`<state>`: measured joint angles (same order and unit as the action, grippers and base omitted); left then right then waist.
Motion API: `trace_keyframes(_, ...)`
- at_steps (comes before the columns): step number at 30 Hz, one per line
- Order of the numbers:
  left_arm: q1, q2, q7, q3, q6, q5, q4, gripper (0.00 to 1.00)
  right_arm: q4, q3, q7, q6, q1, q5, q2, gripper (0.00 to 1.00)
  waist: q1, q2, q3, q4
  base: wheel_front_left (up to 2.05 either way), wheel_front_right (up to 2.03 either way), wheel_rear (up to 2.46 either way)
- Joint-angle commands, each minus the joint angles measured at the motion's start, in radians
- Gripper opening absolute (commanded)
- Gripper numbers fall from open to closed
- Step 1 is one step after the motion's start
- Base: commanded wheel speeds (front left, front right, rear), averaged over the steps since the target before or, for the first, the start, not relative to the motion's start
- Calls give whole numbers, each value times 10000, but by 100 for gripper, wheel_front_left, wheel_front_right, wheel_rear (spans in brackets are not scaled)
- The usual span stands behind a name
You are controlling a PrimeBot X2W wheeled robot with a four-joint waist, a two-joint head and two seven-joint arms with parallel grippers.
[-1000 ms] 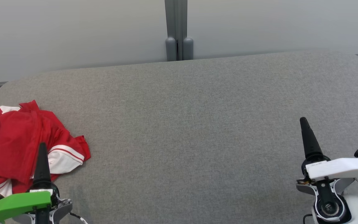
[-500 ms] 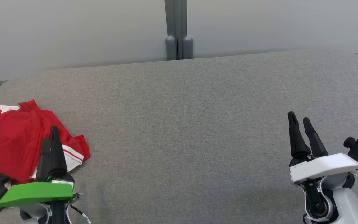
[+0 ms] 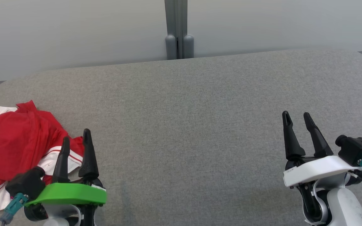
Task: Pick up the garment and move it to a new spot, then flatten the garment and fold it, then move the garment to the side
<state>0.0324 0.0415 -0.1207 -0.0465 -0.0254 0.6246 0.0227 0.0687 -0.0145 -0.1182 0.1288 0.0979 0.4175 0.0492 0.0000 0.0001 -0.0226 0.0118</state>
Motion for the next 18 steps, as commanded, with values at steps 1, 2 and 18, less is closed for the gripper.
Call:
trace_keyframes(1, 20, 76, -89, -101, 97, -489, -98, 100, -142, -29, -116, 24, 224, -386, 40, 100, 0, -1, -1, 1, 0, 0, 0)
trace_keyframes(2, -16, 75, -125, -182, 170, -703, -29, 100, -120, -40, -144, 24, 226, -577, 41, 100, 0, -1, 3, 3, 0, 0, 0)
trace_keyframes(18, -13, 794, -535, -1844, 1174, -2768, 473, 100, 430, -248, -556, 26, 218, -3041, 52, 100, 0, -1, 35, 26, 0, 0, 0)
